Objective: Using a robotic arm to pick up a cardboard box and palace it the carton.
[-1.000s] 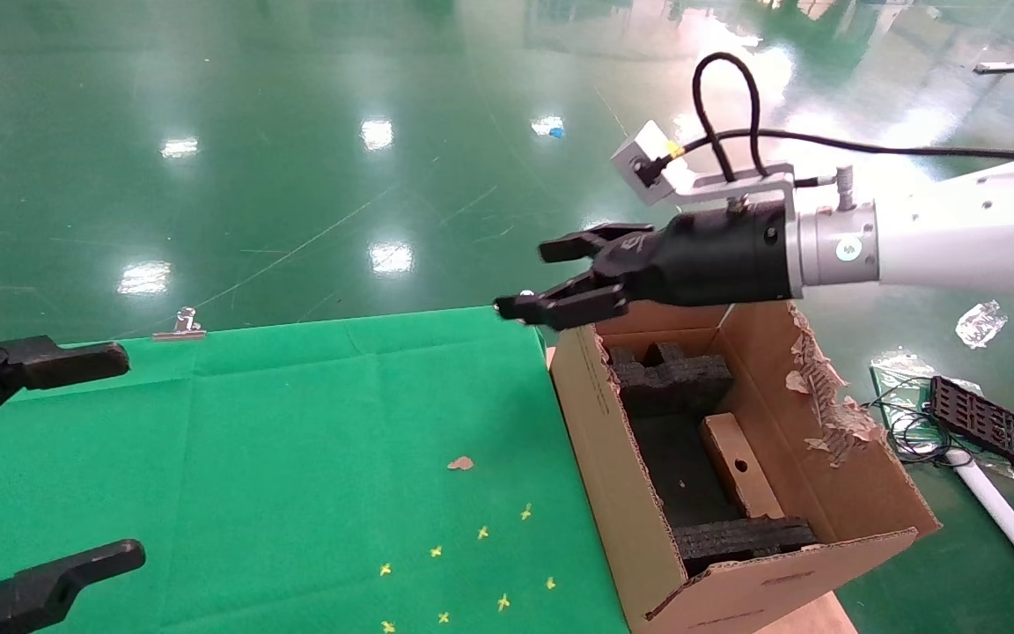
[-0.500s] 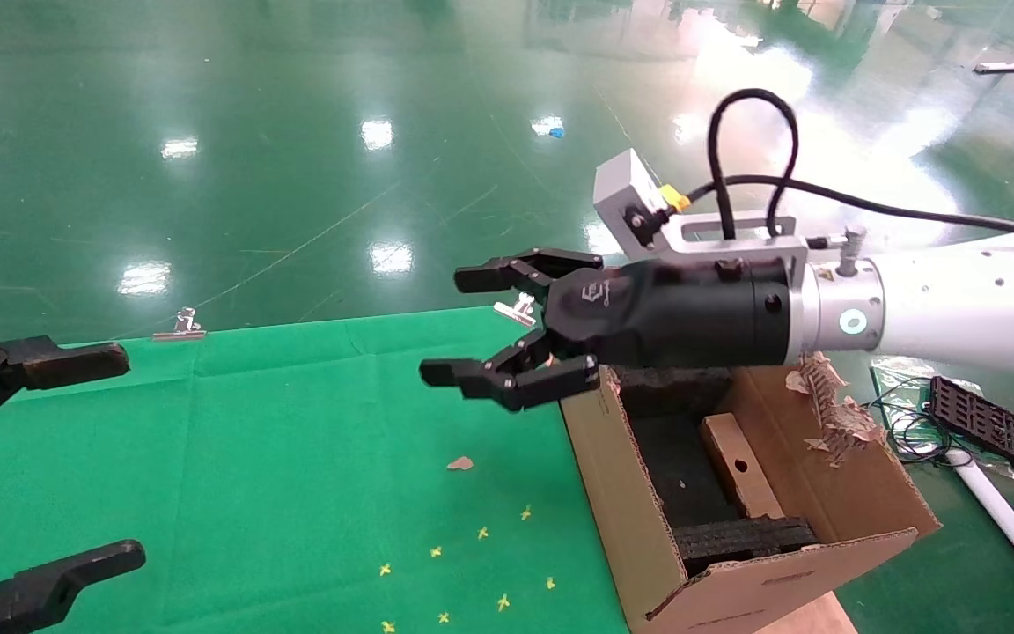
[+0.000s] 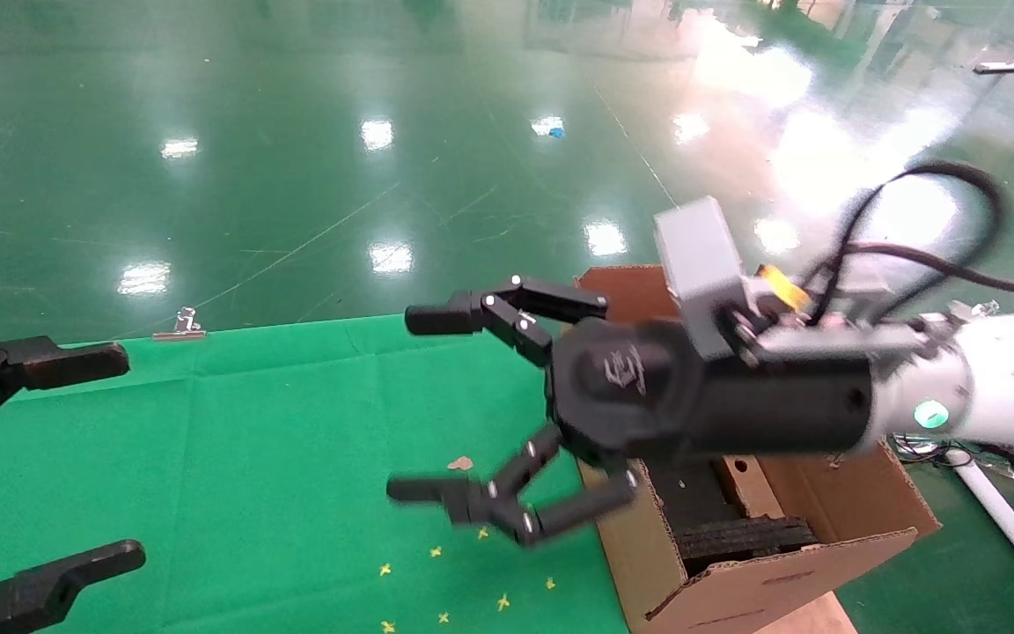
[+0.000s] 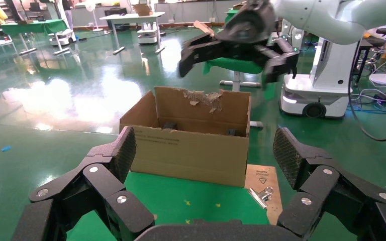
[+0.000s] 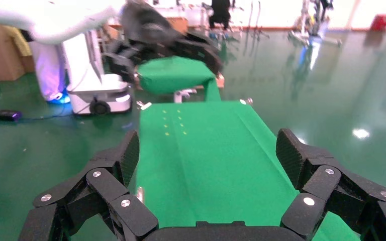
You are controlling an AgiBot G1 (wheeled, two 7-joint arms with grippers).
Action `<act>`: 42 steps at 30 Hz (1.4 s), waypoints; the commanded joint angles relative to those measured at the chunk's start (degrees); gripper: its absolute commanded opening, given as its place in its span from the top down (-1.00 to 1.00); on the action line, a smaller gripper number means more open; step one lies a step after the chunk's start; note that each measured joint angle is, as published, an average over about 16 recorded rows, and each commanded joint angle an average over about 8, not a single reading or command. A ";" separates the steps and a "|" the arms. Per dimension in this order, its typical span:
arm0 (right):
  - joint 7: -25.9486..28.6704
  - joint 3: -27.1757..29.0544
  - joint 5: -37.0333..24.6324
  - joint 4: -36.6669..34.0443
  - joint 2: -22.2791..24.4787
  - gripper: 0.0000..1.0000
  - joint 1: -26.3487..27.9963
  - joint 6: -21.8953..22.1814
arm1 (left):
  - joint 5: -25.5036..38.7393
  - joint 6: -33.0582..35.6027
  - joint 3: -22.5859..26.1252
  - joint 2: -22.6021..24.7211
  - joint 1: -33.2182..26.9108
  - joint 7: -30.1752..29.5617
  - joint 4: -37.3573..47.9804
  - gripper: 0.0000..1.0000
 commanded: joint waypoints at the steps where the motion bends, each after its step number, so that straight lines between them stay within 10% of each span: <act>1: -0.71 2.35 0.86 2.06 0.28 -1.00 -2.19 -0.55 | 0.00 0.00 0.00 0.00 0.00 0.00 0.00 -1.00; 42: -0.72 2.07 0.82 1.81 0.30 -1.00 -1.93 -0.51 | -0.02 -0.01 0.00 -0.01 0.01 0.00 0.01 -1.00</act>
